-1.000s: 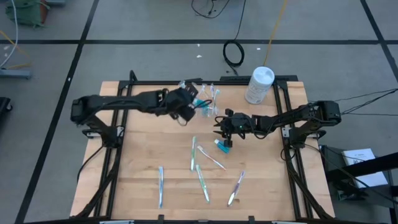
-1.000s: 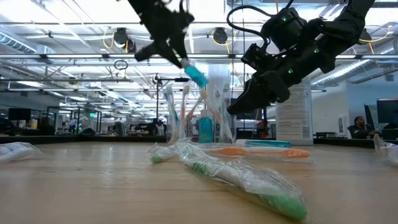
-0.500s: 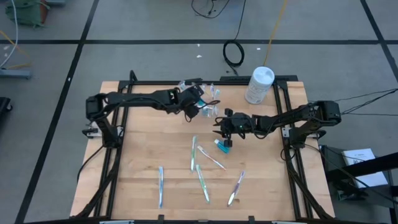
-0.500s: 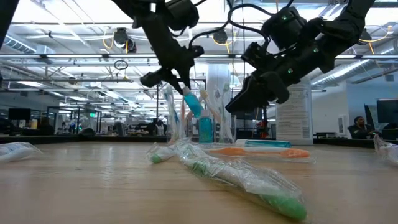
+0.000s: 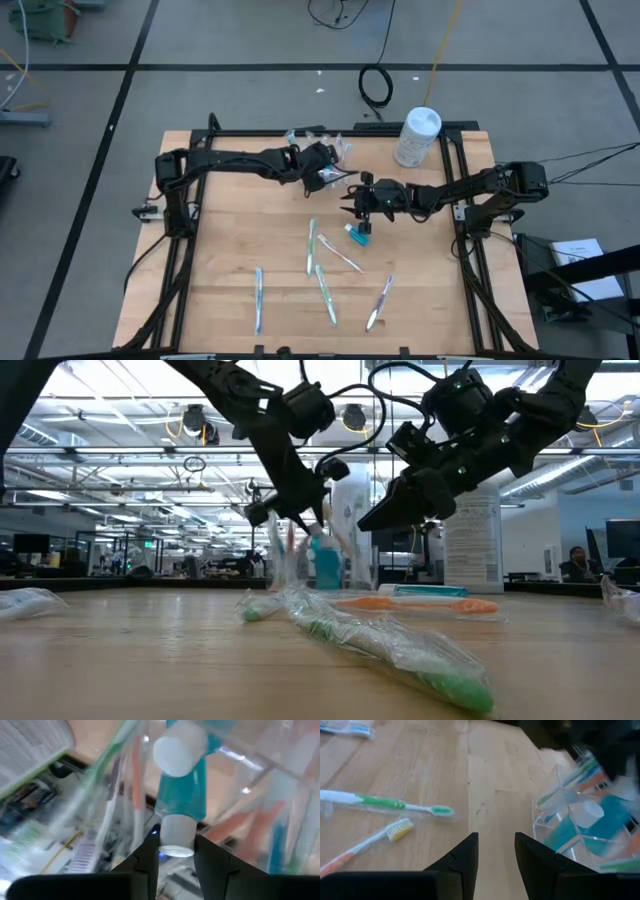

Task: Pick & Place toothbrushing station
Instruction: Put the blue mouthwash into the transparent organizer, then put the purple toothbrush into the transparent organizer

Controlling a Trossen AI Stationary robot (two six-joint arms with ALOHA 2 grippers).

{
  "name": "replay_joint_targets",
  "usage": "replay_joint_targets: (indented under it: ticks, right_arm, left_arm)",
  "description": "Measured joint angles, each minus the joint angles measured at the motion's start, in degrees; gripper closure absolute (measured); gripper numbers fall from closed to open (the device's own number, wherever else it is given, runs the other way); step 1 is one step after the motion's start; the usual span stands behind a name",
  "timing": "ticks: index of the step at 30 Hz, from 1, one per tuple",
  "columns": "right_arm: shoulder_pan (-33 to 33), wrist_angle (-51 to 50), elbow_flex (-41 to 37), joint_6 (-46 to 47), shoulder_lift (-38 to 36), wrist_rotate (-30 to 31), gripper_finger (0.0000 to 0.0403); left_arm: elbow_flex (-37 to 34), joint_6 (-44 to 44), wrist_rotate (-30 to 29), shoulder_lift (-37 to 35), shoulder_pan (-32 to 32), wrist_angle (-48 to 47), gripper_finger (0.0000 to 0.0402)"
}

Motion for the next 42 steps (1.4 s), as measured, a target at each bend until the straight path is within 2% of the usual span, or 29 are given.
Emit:
replay_joint_targets:
  ticks: [4,8,13,16,20,24,30,34,42]
  right_arm:
    - [-0.55,-0.18,-0.02,0.03,0.00,-0.07,0.0284]
    - [-0.62,-0.40,-0.02,0.10,0.00,-0.09,0.0284]
    - [-0.59,-0.45,-0.02,0.22,0.00,-0.11,0.0284]
    - [-0.59,-0.47,-0.02,0.47,0.00,-0.11,0.0284]
    - [-0.59,-0.55,-0.02,1.59,0.00,-0.11,0.0284]
    - [-0.59,-0.70,-0.04,3.64,0.00,-0.11,0.0284]
    - [-0.59,-1.58,-0.04,3.81,0.00,-0.13,0.0284]
    - [-0.42,-1.62,-0.04,7.03,0.00,-0.15,0.0284]
    - [-0.42,-1.36,-0.07,12.29,0.00,-0.17,0.0284]
  left_arm:
    - [0.02,2.40,0.00,1.22,-0.68,4.99,0.0264]
    - [0.00,2.84,1.44,1.22,-1.13,4.83,0.0231]
    - [0.00,-0.25,1.70,1.22,-1.09,4.77,0.0207]
    - [0.00,-5.35,1.72,1.22,-1.12,6.34,0.0201]
    - [0.00,-14.95,2.17,-0.09,-1.94,8.03,0.0202]
    - [0.00,-23.26,5.94,-3.98,-3.07,5.52,0.0215]
    - [0.00,-39.21,14.21,-13.27,-3.32,0.89,0.0239]
    - [0.00,-50.38,14.74,-20.50,-3.21,-5.27,0.0253]
    - [0.02,-85.45,12.85,-33.88,-3.14,-22.86,0.0274]
